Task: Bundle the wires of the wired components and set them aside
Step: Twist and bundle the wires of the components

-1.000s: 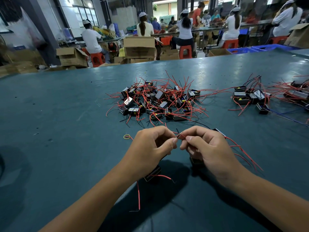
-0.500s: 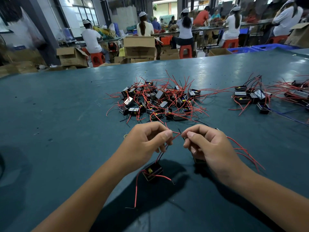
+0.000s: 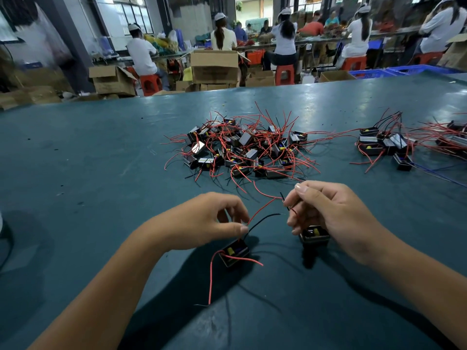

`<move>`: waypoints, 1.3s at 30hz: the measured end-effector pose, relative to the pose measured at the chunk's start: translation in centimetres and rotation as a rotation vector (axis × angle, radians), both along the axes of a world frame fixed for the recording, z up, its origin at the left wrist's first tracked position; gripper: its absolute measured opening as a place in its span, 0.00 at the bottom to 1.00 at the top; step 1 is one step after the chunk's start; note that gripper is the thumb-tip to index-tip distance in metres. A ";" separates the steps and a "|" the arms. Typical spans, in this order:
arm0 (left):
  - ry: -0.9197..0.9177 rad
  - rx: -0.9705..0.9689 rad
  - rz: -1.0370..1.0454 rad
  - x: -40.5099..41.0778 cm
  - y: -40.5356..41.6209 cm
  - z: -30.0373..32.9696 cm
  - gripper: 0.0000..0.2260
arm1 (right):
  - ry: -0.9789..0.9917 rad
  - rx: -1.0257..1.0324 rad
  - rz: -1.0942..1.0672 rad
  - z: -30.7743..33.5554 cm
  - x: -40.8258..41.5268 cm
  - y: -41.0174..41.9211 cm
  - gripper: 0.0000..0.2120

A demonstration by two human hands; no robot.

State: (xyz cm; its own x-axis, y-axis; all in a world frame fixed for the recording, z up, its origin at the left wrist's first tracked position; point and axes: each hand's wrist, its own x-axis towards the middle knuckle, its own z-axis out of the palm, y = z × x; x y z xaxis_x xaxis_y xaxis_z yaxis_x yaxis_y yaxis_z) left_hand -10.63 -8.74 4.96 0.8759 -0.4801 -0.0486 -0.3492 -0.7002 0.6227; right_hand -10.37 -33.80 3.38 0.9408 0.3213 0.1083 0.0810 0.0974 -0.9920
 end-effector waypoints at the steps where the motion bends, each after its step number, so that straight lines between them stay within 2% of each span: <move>1: 0.009 0.044 -0.014 -0.1 0.0 0.0 0.04 | -0.002 -0.013 0.011 0.1 -0.1 0.0 0.16; 5: 0.001 0.089 -0.034 -0.3 -0.4 0.0 0.04 | 0.016 -0.058 0.049 0.7 0.1 -0.8 0.17; 7: -0.002 0.094 -0.037 -0.3 -0.4 0.0 0.03 | 0.004 -0.151 0.080 1.1 0.6 -1.6 0.17; 12: 0.013 0.125 -0.049 -0.2 -0.4 -0.1 0.05 | -0.319 -0.448 -0.047 1.9 1.8 -3.9 0.12; 15: 0.005 0.131 -0.056 -0.1 -0.3 -0.2 0.06 | -0.522 -0.780 0.048 2.4 2.1 -5.2 0.04; 17: -0.001 0.134 -0.056 -0.1 -0.2 -0.2 0.04 | -0.537 -0.968 0.185 2.3 2.1 -5.6 0.10; 20: 0.007 0.127 -0.051 0.0 0.0 -0.2 0.04 | -0.551 -1.113 0.294 1.5 2.0 -5.2 0.18; 22: 0.008 0.125 -0.044 0.1 0.3 -0.2 0.04 | -0.547 -1.154 0.333 1.0 2.0 -4.9 0.20; 25: -0.004 0.143 -0.032 0.1 0.5 -0.1 0.05 | -0.574 -1.202 0.356 1.0 2.0 -4.8 0.16; 28: -0.001 0.140 -0.004 0.3 0.4 -0.3 0.05 | -0.721 -1.202 0.307 1.3 1.7 -4.5 0.13; 34: -0.027 0.128 0.008 0.2 0.0 -0.5 0.02 | -1.066 -1.065 0.143 2.2 0.8 -3.7 0.21; 39: 0.068 0.159 0.007 0.0 0.5 -0.1 0.03 | -1.092 -1.057 0.130 2.3 0.6 -3.6 0.22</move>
State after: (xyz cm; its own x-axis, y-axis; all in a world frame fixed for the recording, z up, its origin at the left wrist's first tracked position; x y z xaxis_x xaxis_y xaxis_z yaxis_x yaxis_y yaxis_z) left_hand -10.60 -8.29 4.87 0.8711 -0.4558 -0.1829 -0.3049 -0.7938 0.5262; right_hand -9.73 -37.44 5.70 0.5155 0.7660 0.3841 0.8439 -0.5317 -0.0721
